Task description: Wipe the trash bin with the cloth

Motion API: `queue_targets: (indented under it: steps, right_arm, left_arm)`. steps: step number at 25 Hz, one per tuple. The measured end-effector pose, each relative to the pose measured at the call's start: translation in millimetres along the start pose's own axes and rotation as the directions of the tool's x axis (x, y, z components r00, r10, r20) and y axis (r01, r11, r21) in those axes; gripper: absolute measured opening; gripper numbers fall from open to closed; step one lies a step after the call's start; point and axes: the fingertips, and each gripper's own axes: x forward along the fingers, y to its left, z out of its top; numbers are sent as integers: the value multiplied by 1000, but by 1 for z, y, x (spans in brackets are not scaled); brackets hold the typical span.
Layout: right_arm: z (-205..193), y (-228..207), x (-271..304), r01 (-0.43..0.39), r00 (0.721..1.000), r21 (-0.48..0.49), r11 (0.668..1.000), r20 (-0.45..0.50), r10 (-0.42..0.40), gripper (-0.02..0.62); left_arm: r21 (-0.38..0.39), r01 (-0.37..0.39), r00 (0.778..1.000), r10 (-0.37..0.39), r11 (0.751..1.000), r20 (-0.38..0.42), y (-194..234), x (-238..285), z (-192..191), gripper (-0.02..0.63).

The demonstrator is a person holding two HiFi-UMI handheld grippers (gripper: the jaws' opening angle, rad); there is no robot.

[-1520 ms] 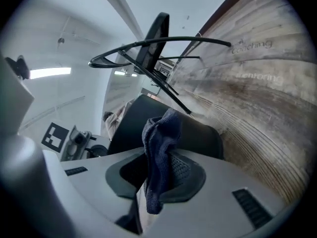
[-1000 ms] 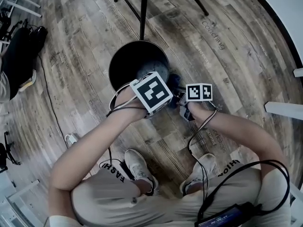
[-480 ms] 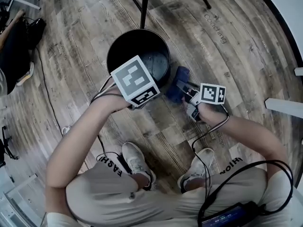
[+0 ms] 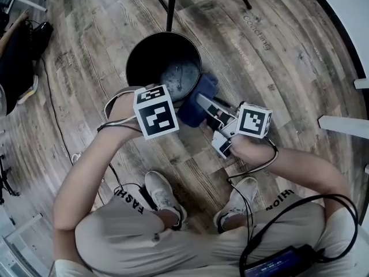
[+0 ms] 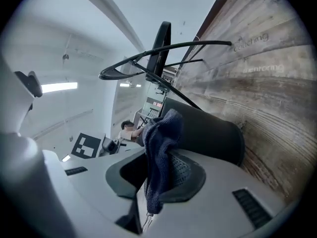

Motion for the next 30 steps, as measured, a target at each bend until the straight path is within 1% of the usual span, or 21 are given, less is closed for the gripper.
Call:
queue_targets:
  steps: [2, 4, 7, 11, 14, 16, 18, 21, 22, 23, 25, 26, 27, 28, 29, 30]
  right_arm:
    - [2, -3, 4, 22, 1000, 6, 1000, -2, -22, 63]
    - [4, -16, 2, 72, 997, 17, 997, -7, -72, 63]
    - [2, -35, 2, 121, 992, 29, 992, -26, -121, 63]
    - [-7, -61, 2, 181, 982, 46, 982, -66, -178, 63]
    - [-8, -86, -1, 237, 968, 47, 970, -94, -232, 63]
    - [-13, -106, -1, 279, 955, 50, 959, -120, -271, 63]
    - [-25, -128, 1, 317, 939, 55, 947, -156, -306, 63]
    - [-37, -165, 1, 387, 904, 64, 920, -225, -365, 63]
    - [-41, -177, 1, 418, 884, 59, 907, -254, -391, 63]
    - [-46, -188, 0, 452, 860, 47, 891, -287, -421, 63]
    - [-58, -204, -1, 511, 809, 14, 860, -347, -475, 63]
    - [-62, -207, 0, 527, 792, 3, 850, -366, -489, 63]
    - [-63, -208, 0, 532, 785, -4, 847, -374, -494, 63]
    - [-63, -206, 0, 527, 787, -7, 850, -371, -492, 63]
    - [-60, -203, -1, 516, 798, -10, 856, -358, -485, 63]
    - [-56, -198, -4, 502, 814, -10, 865, -335, -475, 63]
  left_arm:
    - [28, -15, 1000, 15, 999, -6, -1, 1, 4, 26]
    - [32, -25, 1000, 24, 999, 11, -2, 3, 10, 18]
    - [8, -7, 999, 7, 1000, 48, -1, 2, 16, 18]
    - [-29, 19, 998, -17, 999, 59, 0, 2, 23, 18]
    - [-88, 30, 997, -24, 996, 69, 3, 3, 36, 19]
    - [-156, 44, 996, -31, 987, 82, 5, 2, 43, 20]
    - [-230, 58, 994, -36, 971, 100, 8, 1, 46, 20]
    - [-338, 103, 990, -64, 935, 126, 10, 1, 55, 23]
    - [-359, 104, 990, -61, 928, 130, 11, 0, 59, 23]
    - [-368, 96, 990, -51, 925, 130, 12, 0, 63, 23]
    - [-369, 76, 991, -29, 926, 131, 13, -1, 65, 26]
    - [-369, 76, 989, -24, 926, 144, 13, -2, 66, 28]
    - [-372, 88, 985, -26, 924, 169, 14, -4, 67, 29]
    - [-377, 112, 979, -36, 919, 203, 13, -6, 68, 29]
    - [-379, 142, 970, -52, 914, 238, 12, -10, 69, 31]
    - [-374, 165, 962, -65, 913, 265, 10, -15, 69, 52]
